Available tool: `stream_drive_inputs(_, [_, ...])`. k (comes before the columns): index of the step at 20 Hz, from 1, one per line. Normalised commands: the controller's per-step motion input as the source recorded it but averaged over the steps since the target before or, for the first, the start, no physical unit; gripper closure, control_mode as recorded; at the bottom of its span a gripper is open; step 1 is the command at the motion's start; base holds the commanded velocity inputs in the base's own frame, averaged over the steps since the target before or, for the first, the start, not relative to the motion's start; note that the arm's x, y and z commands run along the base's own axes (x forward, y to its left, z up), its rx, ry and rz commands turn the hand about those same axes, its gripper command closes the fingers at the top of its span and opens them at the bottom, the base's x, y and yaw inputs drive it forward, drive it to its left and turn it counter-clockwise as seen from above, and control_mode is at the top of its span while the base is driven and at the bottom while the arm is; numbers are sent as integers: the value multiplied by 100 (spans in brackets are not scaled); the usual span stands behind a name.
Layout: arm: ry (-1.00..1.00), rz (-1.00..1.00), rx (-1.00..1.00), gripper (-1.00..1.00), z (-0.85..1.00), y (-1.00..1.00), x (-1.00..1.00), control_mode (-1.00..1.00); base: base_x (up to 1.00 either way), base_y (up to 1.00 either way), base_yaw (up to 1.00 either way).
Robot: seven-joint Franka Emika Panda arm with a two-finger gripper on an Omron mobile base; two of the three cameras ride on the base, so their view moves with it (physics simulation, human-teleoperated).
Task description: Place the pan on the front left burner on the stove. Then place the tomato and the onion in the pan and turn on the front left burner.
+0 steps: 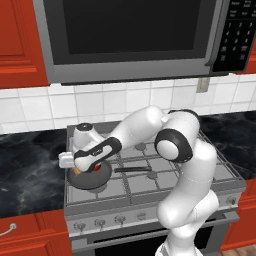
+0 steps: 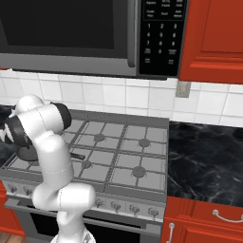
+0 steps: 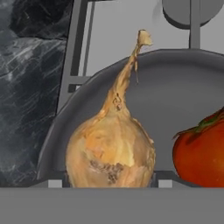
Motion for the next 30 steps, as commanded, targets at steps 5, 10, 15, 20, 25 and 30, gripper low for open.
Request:
stream_drive_inputs(5, [0, 0, 0, -100, 0, 0, 0, -100, 0, 0, 0])
stream_drive_inputs(10, [0, 0, 0, -100, 12, 0, 0, -100, 0, 0, 0])
stream_drive_inputs(15, [0, 0, 0, -100, 27, 0, -8, -100, 0, 0, 0])
stream_drive_inputs(20, [0, 0, 0, -100, 27, 0, -39, -100, 0, 0, 0])
stream_drive_inputs(25, [0, 0, 0, -100, 11, 0, -62, -100, 0, 0, 0])
stream_drive_inputs(30, [-5, -1, 0, -100, 6, 0, -61, -100, 0, 0, 0])
